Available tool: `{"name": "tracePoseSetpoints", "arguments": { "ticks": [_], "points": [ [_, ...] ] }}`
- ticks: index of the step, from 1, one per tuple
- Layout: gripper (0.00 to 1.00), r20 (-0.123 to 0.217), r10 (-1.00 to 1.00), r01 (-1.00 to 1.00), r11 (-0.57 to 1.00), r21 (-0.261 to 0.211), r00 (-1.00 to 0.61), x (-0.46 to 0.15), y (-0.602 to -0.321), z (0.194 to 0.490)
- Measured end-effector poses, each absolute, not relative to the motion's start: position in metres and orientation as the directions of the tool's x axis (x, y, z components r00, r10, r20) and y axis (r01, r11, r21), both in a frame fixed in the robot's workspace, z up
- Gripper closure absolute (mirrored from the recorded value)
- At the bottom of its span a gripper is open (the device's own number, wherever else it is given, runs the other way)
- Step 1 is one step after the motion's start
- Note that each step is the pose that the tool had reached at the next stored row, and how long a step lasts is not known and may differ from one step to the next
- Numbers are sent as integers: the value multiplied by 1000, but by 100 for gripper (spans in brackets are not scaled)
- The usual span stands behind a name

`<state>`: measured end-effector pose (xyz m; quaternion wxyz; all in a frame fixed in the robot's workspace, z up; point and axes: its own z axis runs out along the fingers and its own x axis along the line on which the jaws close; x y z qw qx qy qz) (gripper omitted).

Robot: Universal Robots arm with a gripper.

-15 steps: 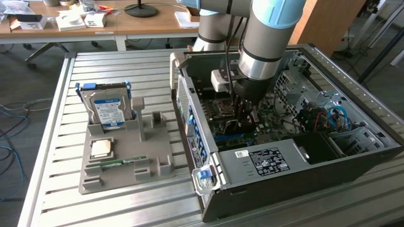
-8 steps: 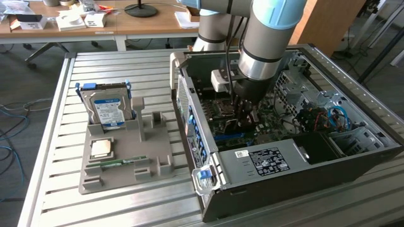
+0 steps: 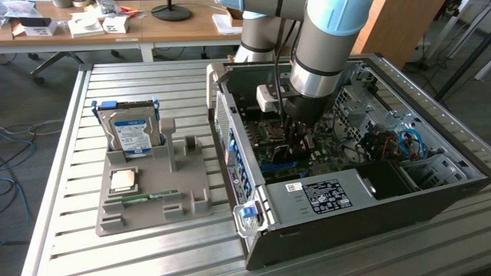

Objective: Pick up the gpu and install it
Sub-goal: 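Insert the gpu into the slot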

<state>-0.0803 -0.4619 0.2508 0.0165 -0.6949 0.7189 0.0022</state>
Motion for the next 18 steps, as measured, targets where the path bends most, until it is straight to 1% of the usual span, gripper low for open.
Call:
{"name": "tracePoseSetpoints", "arguments": {
  "ticks": [18],
  "points": [
    [74, -26, -999, -999, 34, -20, -34, -80, -462, 248]
  ]
}}
